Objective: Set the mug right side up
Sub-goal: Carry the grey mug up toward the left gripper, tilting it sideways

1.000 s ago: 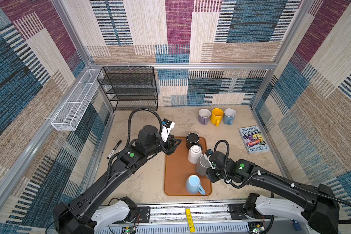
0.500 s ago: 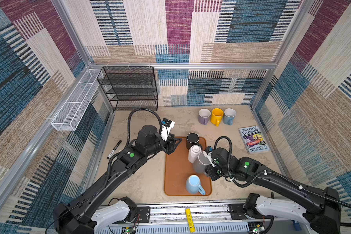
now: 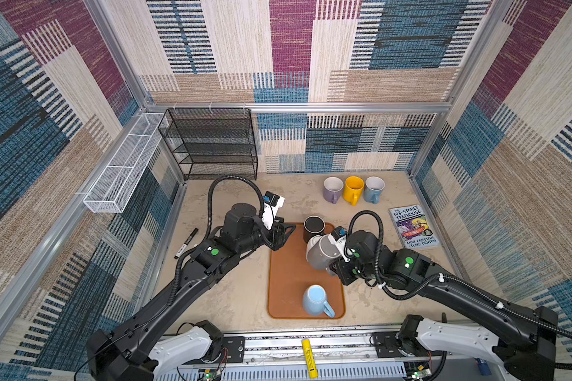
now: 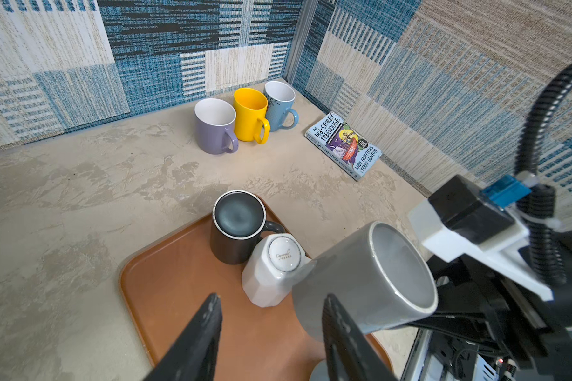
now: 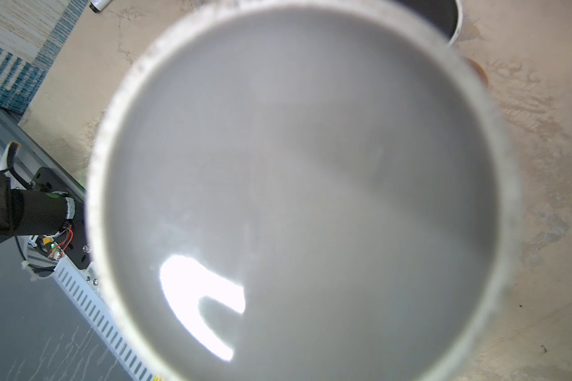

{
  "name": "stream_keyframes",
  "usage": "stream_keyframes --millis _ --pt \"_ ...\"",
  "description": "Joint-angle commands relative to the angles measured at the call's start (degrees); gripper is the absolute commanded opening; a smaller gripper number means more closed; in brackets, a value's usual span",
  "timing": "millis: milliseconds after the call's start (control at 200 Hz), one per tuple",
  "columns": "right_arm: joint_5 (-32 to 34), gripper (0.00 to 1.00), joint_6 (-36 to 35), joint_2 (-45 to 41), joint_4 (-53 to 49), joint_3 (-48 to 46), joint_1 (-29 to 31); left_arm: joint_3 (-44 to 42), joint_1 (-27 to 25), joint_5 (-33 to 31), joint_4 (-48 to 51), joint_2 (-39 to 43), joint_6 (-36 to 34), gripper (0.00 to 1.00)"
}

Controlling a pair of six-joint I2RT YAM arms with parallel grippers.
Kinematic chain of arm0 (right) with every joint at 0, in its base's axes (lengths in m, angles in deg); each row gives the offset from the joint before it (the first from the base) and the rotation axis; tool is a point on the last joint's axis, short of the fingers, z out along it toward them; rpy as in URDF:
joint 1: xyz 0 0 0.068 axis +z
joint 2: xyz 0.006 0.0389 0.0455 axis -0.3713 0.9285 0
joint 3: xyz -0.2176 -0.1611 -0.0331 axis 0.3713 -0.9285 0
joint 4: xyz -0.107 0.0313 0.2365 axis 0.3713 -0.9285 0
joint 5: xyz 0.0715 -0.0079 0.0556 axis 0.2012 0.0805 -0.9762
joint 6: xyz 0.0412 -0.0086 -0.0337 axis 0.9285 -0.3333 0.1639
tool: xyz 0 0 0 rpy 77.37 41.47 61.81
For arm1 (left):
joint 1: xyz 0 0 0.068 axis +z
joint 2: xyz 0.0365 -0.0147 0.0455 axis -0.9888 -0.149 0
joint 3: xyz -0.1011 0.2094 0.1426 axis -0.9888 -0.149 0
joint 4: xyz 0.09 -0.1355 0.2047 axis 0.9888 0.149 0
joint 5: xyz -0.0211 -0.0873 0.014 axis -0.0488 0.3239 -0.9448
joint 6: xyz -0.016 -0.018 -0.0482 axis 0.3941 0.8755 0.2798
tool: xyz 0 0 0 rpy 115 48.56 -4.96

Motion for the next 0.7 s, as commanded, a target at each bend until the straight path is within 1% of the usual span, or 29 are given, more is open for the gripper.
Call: stream_keyframes --millis 0,165,331,441,566,691 --pt "-0.5 0.0 -1.3 -0.2 5.5 1.7 0.0 0.5 0.1 -0.9 -0.6 0.2 0.6 0.51" --pt "-1.2 0.0 -1.5 -0.9 8.2 2.8 -0.2 0.1 0.2 -1.1 -0.8 0.4 0.7 0.5" --pt "-0.4 0.0 -2.2 0.4 14.0 3.0 -1.7 -0.7 0.3 -1.1 -2.1 0.4 1.4 0.5" --pt "-1.2 0.0 -3.0 2.0 19.5 2.2 -4.5 -1.0 0.5 -0.9 -2.6 0.3 2.0 0.5" --pt "-3.8 0.0 -3.6 3.3 26.5 1.6 -9.0 -1.5 0.7 -1.7 -2.6 1.0 2.5 0.5" --pt "-6.3 0.0 -5.0 5.9 31.5 2.7 -11.9 -2.1 1.0 -2.4 -2.6 1.7 3.2 0.5"
